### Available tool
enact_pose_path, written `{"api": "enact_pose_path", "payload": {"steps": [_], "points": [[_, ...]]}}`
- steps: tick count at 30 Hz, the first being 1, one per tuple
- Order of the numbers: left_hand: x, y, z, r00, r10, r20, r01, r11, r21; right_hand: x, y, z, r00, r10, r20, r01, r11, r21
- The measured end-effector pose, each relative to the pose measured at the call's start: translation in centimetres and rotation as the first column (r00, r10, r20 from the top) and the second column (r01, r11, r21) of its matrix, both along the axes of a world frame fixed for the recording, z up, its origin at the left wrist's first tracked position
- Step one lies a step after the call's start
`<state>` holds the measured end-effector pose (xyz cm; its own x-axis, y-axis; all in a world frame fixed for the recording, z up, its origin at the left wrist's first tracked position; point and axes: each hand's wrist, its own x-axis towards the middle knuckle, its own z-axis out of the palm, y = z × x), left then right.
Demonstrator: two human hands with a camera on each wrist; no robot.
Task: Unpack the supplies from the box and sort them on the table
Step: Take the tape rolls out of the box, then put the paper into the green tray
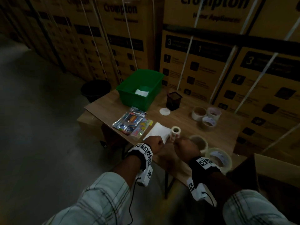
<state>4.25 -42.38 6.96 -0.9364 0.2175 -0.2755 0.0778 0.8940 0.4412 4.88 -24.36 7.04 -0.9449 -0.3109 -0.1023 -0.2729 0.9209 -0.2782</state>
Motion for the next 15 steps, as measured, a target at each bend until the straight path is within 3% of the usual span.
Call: {"api": "enact_pose_path", "payload": {"steps": [11,15], "points": [[-7.3,-19.8,-1.7,0.999,0.054,0.002,-0.054,0.998,0.015,-6.3,-17.6,-1.9,0.998,-0.033,0.046,0.032,0.999,0.033],[-9.7,-23.2,-2.3,0.999,0.001,0.053,-0.003,1.0,0.024,-7.0,-21.5,-2.1,0.992,-0.091,0.082,0.09,0.996,0.024]]}}
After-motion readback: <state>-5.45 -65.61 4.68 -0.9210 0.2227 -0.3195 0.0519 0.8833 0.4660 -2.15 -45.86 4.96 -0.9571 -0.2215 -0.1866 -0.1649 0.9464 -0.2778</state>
